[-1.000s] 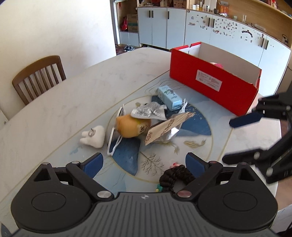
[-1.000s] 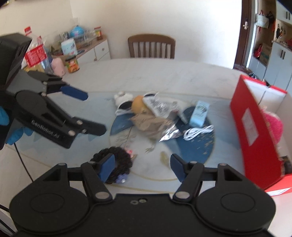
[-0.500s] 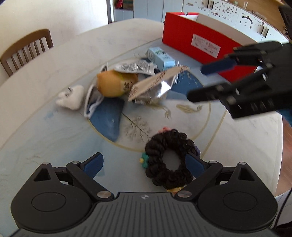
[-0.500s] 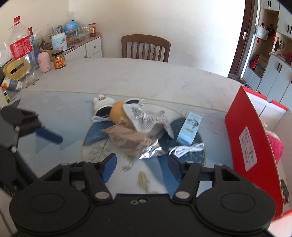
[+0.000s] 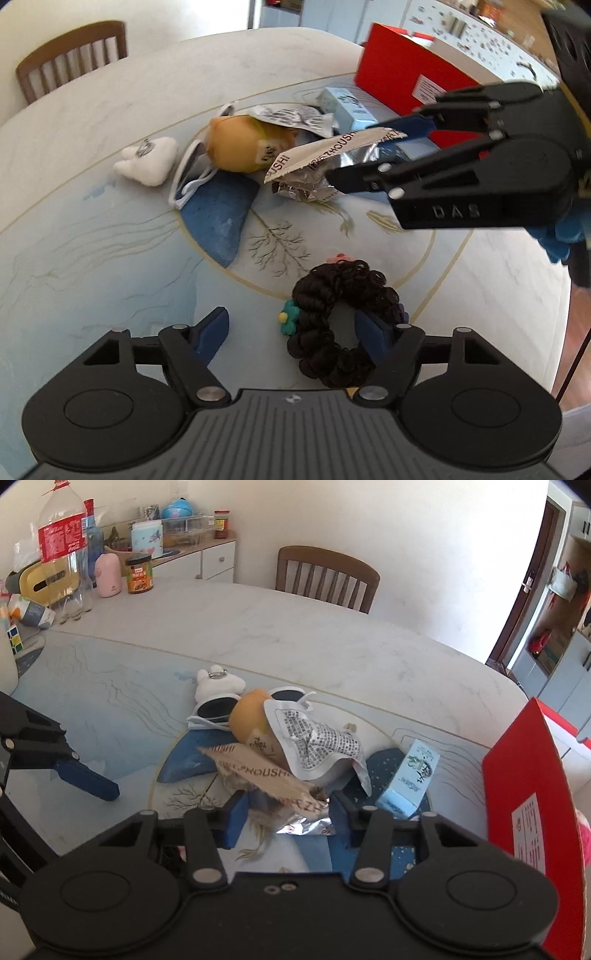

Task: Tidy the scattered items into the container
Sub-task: 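Grasp the silver foil bag with the right tool while the left grasps the bead bracelet, then carry the foil bag and bracelet into the red box and release both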

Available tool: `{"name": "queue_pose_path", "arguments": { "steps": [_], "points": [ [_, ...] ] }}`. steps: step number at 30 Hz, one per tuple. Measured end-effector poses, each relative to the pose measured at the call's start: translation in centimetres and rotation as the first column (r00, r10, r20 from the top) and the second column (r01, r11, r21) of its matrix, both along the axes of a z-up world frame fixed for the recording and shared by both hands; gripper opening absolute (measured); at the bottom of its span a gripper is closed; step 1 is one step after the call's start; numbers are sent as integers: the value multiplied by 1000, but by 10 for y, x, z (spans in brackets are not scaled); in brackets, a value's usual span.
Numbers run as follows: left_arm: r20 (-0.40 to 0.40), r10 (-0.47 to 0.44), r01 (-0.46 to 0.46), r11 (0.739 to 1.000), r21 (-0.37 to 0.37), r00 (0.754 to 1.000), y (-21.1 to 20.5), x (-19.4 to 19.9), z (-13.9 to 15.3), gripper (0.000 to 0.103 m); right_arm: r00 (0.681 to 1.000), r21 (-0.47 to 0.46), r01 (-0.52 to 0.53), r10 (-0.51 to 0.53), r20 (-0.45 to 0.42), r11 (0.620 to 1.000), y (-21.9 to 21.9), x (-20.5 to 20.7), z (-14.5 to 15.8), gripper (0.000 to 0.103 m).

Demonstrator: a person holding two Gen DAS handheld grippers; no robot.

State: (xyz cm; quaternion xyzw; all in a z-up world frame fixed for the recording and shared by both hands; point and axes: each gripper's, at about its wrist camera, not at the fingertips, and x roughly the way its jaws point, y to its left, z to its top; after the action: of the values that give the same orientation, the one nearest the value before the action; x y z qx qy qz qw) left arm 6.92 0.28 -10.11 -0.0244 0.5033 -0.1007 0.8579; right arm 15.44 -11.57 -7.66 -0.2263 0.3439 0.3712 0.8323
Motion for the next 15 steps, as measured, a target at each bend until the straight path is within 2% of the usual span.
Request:
{"name": "queue_pose_path", "arguments": {
  "steps": [5, 9, 15],
  "points": [
    [-4, 9, -9, 1000, -4, 1000, 1, -1, 1, 66, 1000, 1, -3, 3, 3, 1000, -1, -2, 4, 103],
    [-3, -1, 1, 1000, -8, 1000, -4, -2, 2, 31, 1000, 25, 18, -18, -7, 1000, -10, -7, 11, 103],
    [-2, 10, -10, 1000, -26, 1000, -7, -6, 3, 24, 998, 66, 60, -58, -26, 996, -28, -13, 22, 103]
  ]
}}
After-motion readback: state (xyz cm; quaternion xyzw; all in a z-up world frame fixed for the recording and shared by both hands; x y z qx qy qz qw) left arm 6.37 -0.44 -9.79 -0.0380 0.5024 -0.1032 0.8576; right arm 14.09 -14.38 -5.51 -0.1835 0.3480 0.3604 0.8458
